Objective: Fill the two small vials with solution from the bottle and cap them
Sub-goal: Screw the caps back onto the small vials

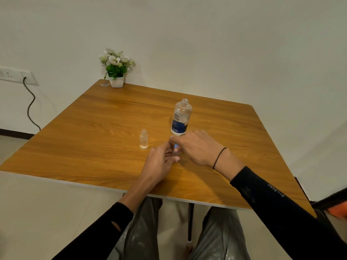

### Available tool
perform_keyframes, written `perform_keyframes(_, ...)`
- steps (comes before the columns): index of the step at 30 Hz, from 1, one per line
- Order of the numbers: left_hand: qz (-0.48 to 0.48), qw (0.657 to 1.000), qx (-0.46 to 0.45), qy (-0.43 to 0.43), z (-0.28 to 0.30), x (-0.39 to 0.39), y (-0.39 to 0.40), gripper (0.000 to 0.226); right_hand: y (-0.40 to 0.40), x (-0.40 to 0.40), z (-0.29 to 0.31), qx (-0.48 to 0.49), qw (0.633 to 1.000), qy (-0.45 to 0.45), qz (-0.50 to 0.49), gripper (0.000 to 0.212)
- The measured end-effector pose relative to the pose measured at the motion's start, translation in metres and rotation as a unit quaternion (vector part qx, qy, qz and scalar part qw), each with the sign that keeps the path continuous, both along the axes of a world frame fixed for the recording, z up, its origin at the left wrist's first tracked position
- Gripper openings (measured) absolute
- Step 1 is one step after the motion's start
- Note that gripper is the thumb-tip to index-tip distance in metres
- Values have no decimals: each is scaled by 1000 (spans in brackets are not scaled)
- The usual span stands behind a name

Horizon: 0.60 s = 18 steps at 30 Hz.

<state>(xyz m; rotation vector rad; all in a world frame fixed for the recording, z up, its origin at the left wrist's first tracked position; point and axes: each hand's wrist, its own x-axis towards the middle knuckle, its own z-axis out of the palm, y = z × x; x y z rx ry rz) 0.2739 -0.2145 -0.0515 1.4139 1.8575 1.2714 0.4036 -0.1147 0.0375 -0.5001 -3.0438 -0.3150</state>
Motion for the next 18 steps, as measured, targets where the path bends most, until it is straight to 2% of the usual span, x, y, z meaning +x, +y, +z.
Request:
perform_keyframes(3,-33,999,20,-17,3,17,16,25,5,23,6,-99,992,36,-72,13)
perform_keyframes(5,-39,997,60,-13,13,34,38,25,20,42,14,-167,974,99,-116,14)
perform_keyframes(8,-56,993,105,8,35,57,87,17,63,68,22,-152,953,203,-163,14)
perform_keyframes(10,-56,995,85,12,40,67,124,14,92,78,18,-155,937,230,-211,12)
perform_keyframes(14,-36,997,-5,66,25,76,170,4,126,79,-11,-180,926,209,-259,10)
perform_keyframes(18,-23,997,-26,74,16,78,180,11,135,83,-37,-208,908,226,-285,17)
